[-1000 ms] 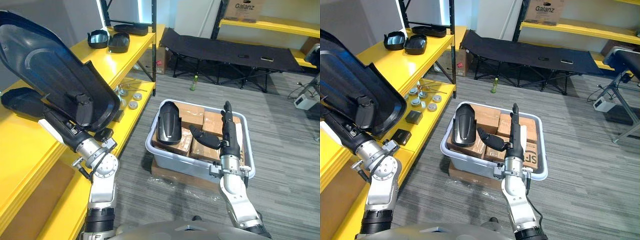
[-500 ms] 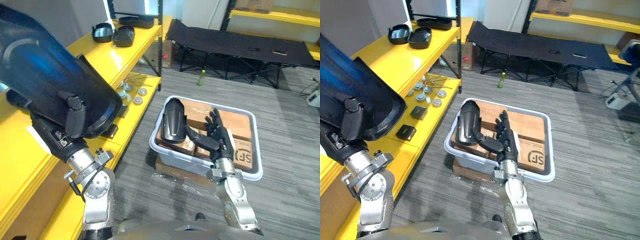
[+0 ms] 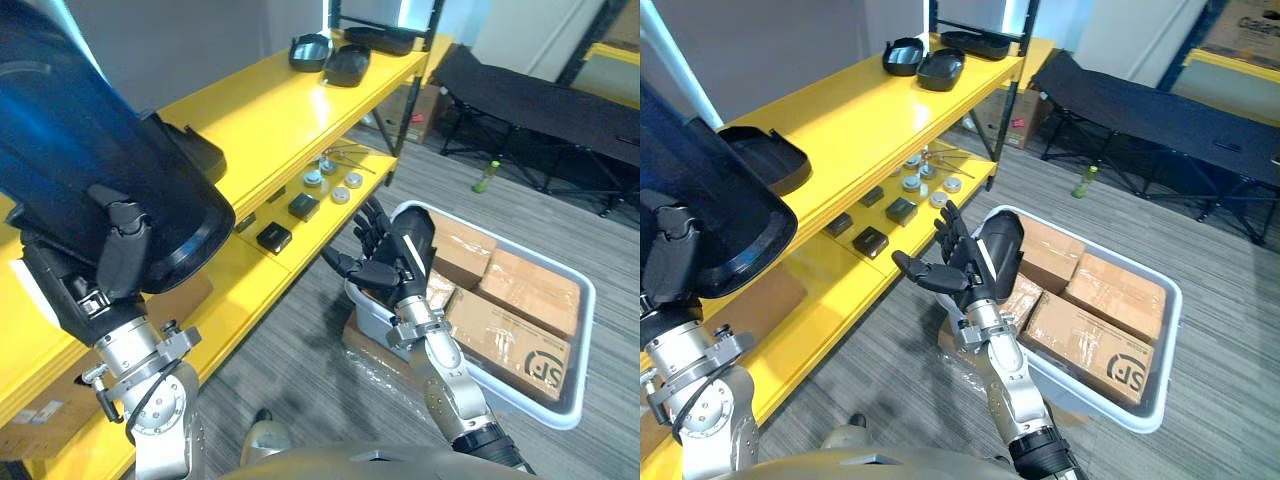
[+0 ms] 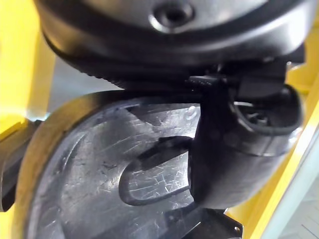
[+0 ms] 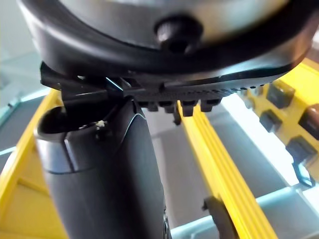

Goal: Walk over and take three plastic housings, then place them on the shelf

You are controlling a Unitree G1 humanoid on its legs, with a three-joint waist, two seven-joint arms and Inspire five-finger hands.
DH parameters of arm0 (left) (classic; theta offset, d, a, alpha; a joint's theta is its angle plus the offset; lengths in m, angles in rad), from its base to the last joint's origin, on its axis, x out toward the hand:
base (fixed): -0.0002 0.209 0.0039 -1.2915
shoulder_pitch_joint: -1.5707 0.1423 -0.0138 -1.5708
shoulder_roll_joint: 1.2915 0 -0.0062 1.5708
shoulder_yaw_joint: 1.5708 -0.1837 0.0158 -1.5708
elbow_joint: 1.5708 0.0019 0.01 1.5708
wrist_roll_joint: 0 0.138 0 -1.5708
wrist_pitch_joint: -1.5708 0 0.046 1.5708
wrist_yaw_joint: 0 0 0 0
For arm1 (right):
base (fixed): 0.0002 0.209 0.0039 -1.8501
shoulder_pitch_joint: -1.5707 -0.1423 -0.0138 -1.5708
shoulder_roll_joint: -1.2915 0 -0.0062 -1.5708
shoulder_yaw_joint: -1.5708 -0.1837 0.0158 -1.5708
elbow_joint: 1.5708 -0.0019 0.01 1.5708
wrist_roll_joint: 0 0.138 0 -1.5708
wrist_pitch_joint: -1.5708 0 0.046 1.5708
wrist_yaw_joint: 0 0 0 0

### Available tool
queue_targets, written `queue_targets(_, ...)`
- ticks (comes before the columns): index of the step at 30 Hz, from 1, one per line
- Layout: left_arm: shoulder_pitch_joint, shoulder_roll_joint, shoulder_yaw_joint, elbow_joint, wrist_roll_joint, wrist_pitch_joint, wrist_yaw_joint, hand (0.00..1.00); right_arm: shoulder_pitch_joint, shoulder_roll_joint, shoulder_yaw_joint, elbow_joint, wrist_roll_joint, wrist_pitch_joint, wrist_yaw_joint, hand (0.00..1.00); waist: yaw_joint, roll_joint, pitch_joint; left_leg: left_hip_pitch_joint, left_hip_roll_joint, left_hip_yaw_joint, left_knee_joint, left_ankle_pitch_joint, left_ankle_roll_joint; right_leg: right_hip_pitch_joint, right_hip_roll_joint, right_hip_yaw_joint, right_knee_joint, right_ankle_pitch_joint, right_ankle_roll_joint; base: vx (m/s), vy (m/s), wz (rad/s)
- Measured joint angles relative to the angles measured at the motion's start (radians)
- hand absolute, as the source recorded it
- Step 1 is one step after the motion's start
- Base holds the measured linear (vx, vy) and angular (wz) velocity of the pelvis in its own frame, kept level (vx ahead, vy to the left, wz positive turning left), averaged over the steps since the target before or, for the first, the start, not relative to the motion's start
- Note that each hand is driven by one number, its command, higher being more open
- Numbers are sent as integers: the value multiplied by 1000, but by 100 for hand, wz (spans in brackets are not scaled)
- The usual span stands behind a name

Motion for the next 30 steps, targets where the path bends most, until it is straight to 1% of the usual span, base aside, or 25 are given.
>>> queue_targets(1,2,0,2,-1,0,-2,-8,0,-9,0,9,11,-1,0,0,100,10,-2,-1,1,-1,-2,2,1,0,4,0,-3,0,0,0,9,9,9)
queue_targets(3,4,0,7,-11,1,-8,-22,0,-13,3,21,12,-2,0,0,100,17,-4,-2,1,-2,-6,3,1,0,6,0,-8,1,-4,-1,2,9,5)
queue_targets(5,12,0,13,-15,6,-8,-32,0,-13,2,32,12,-1,1,1,100,15,-4,-2,-1,-1,-6,9,-2,1,6,0,-8,6,-10,1,0,0,0)
queue_targets(7,40,0,13,-15,6,-8,-30,0,-11,-5,36,12,1,5,3,100,11,1,1,-11,0,-14,40,-17,4,6,0,-11,29,-25,-2,-5,13,10)
queue_targets(8,55,0,12,-15,6,-7,-30,0,-6,-8,30,12,1,8,8,100,4,2,2,-25,0,-27,60,-22,8,4,-1,-25,50,-40,-1,-3,3,31)
queue_targets(10,71,0,12,-15,5,-7,-32,0,3,-9,18,17,1,19,19,100,5,4,3,-44,2,-31,70,-14,21,3,-4,-50,88,-64,-2,7,-3,54)
queue_targets(11,69,2,11,-14,5,-5,-42,0,19,-6,1,17,1,19,24,100,-10,3,5,-83,-7,17,73,19,62,6,-18,-104,110,-88,-14,3,-6,96)
queue_targets(12,63,2,10,-14,5,-5,-50,0,28,-5,-11,16,1,19,27,100,-22,-6,5,-100,-8,59,69,35,108,8,-22,-140,123,-98,-26,-10,-24,149)
queue_targets(13,51,8,6,-14,5,-13,-70,0,40,-7,-33,13,1,19,28,100,-26,-9,11,-124,22,161,50,51,201,8,-23,-204,143,-106,-33,-19,-47,166)
queue_targets(14,42,11,-11,-12,5,-23,-73,0,54,-18,-53,1,0,15,28,100,-32,0,19,-150,69,271,50,76,192,21,-20,-263,158,-117,-14,-11,-40,162)
queue_targets(15,41,9,-25,-12,5,-29,-74,0,59,-31,-63,-2,0,11,28,100,-36,15,27,-158,83,301,49,99,183,32,-20,-290,168,-124,-11,-23,11,148)
queue_targets(16,46,2,-54,-12,6,-42,-82,0,70,-56,-79,-2,1,9,28,100,-35,46,38,-157,83,306,31,163,141,46,-27,-326,190,-140,6,-23,109,94)
queue_targets(17,54,4,-69,-12,9,-65,-84,0,76,-61,-89,-1,1,9,25,100,-23,54,37,-153,70,305,16,180,88,44,-47,-331,209,-148,15,-24,126,61)
queue_targets(18,54,5,-68,-13,11,-80,-85,0,74,-59,-88,-1,1,6,25,100,-20,58,36,-153,62,310,14,181,88,41,-56,-329,214,-148,15,-5,111,13)
queue_targets(20,51,23,-69,-17,16,-126,-88,0,66,-21,-61,-2,1,-33,27,100,-20,35,45,-139,34,333,5,180,85,39,-88,-315,213,-147,18,10,83,-9)
queue_targets(21,50,32,-71,-17,16,-128,-94,0,66,-11,-52,-2,2,-44,28,100,-21,27,41,-137,28,335,-2,180,85,37,-93,-310,213,-147,18,13,82,-11)
queue_targets(22,43,52,-91,-17,7,-129,-114,0,63,9,-36,-6,6,-58,36,100,-19,13,35,-139,19,339,-10,182,86,24,-102,-296,216,-147,18,9,48,1)
queue_targets(23,33,61,-114,-16,-5,-129,-150,0,54,17,-20,-12,8,-71,41,100,-22,7,32,-141,10,337,-22,187,90,15,-104,-275,218,-155,9,2,45,4)
queue_targets(24,26,65,-132,-16,-10,-129,-169,0,52,17,-14,-22,8,-74,41,100,-22,6,32,-142,5,331,-27,191,92,9,-104,-258,225,-164,4,-19,25,30)
queue_targets(25,15,74,-164,-15,-18,-129,-208,0,52,17,-10,-41,0,-84,39,100,-30,6,32,-144,-9,308,-47,206,99,-1,-96,-211,241,-195,3,-35,5,45)
queue_targets(26,8,77,-181,-13,-22,-128,-232,0,52,16,-10,-45,-1,-92,38,100,-39,7,32,-144,-19,290,-57,216,99,-1,-95,-194,254,-210,-2,-52,-8,78)
queue_targets(27,-7,85,-210,-12,-40,-129,-281,0,51,15,-11,-56,-1,-96,36,100,-50,7,32,-144,-34,262,-80,240,96,-2,-95,-168,277,-236,-12,-51,-19,75)
queue_targets(29,-30,102,-246,-12,-44,-129,-333,0,43,3,-10,-60,-3,-99,36,100,-45,9,33,-147,-38,229,-111,275,92,-12,-93,-162,315,-258,13,-54,-38,56)
queue_targets(30,-33,108,-255,-11,-44,-129,-342,0,40,-5,-8,-60,-2,-99,37,100,-43,11,34,-154,-37,217,-109,280,92,-16,-90,-162,329,-267,17,-82,-63,33)
